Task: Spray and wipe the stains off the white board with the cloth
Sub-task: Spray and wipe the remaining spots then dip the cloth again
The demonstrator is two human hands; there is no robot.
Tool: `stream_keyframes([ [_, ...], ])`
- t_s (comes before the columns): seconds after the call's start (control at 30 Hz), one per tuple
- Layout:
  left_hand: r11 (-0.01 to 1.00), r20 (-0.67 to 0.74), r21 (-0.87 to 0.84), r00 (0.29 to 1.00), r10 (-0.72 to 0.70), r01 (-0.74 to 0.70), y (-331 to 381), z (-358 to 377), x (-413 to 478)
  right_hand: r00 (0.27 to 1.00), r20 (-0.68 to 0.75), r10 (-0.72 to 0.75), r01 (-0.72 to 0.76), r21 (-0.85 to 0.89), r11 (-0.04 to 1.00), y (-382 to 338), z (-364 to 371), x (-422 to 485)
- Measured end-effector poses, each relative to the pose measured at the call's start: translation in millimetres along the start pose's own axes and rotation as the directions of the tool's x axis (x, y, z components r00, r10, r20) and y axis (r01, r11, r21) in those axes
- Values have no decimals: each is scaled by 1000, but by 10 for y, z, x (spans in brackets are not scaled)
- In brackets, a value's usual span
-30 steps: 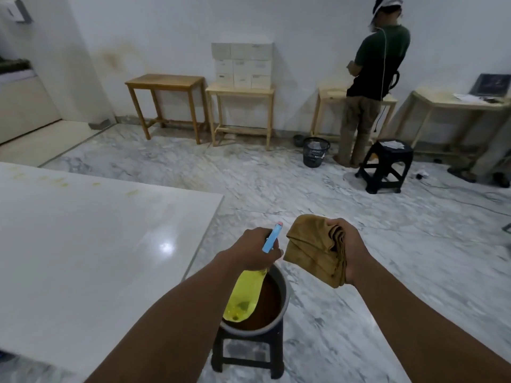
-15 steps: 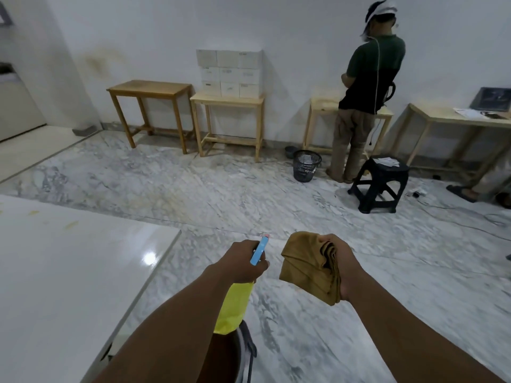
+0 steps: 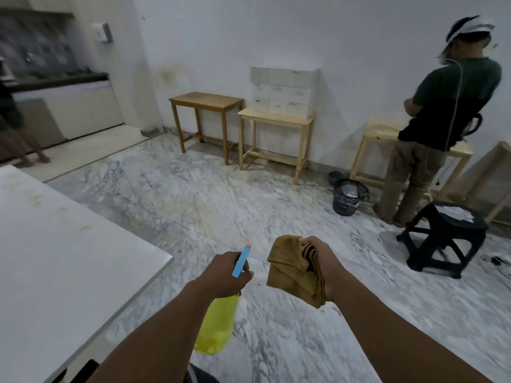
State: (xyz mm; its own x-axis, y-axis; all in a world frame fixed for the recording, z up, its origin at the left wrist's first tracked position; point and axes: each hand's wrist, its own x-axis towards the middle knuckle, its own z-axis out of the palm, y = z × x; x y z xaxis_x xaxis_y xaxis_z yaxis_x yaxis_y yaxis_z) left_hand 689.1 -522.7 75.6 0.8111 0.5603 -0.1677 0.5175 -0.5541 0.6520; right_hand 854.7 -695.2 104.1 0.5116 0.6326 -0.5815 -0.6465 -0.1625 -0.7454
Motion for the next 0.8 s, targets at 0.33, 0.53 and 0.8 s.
stream_keyframes([
  [0.33,965,-134,-112,959,-249,235,-543,-372,896,984,155,92,-65,-166,984,-427,442,1382],
  [0.53,942,-229,-122,915,-332,311,-905,-992,1544,955,266,128,-65,-232,971,-1000,1184,2377],
  [0.8,893,-306,-171,839,-450,417,-1338,-1601,1886,866,421,270,-135,-324,937,-1175,2175,3301],
])
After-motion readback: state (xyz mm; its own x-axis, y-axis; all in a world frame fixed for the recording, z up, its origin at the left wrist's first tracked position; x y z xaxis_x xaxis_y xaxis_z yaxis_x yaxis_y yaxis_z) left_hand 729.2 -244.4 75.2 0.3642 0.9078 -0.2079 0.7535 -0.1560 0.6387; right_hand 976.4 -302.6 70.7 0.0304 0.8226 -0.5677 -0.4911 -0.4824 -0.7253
